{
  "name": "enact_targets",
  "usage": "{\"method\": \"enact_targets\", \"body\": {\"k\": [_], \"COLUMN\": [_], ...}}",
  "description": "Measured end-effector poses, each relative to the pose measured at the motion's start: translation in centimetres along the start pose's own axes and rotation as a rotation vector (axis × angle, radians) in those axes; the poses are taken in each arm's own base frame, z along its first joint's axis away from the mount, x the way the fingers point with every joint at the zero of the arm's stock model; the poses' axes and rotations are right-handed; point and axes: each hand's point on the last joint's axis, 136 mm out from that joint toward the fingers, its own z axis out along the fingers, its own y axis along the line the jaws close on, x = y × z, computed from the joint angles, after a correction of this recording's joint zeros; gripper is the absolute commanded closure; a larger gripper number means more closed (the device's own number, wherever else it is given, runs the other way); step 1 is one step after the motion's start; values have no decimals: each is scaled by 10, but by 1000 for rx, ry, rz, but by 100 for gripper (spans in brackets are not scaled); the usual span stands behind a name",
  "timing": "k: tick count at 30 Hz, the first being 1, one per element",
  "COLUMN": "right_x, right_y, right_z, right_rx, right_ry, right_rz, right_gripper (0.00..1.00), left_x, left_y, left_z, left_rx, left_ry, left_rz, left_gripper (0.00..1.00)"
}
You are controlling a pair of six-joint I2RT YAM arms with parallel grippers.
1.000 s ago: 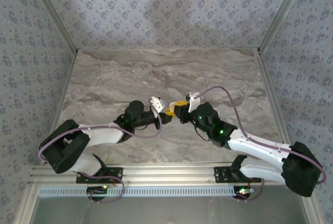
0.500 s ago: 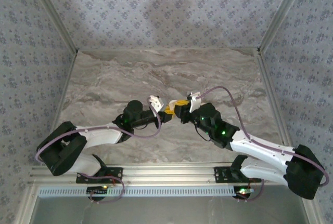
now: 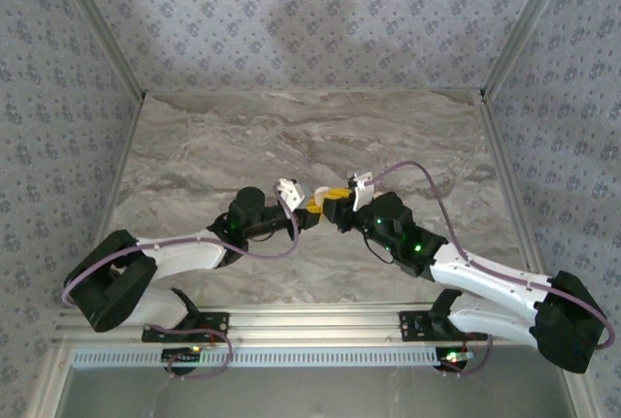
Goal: Insert wireless bluetooth earbuds into charging case
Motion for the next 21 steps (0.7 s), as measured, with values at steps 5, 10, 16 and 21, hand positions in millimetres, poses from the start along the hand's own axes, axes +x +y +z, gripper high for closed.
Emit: {"method": "enact_targets", "body": {"k": [5,10,16,21], "right_x": [3,4,6,6], "right_y": [3,4,5,5], "right_z": [0,0,0,0], "right_rx": [-20,-34,-50,-54], "right_ry": [16,24,38,45], "right_rz": [0,5,12,13], "right_gripper": [61,53,45,43], "left_x": [0,1,4,6], "left_y": [1,2,2,2], "left_z": [0,0,0,0], "left_rx": [-5,-10,-11,-11], "left_ry": [1,6,18,26], "left_rz": [17,34,41,51], "left_gripper": [89,89,89,89]}}
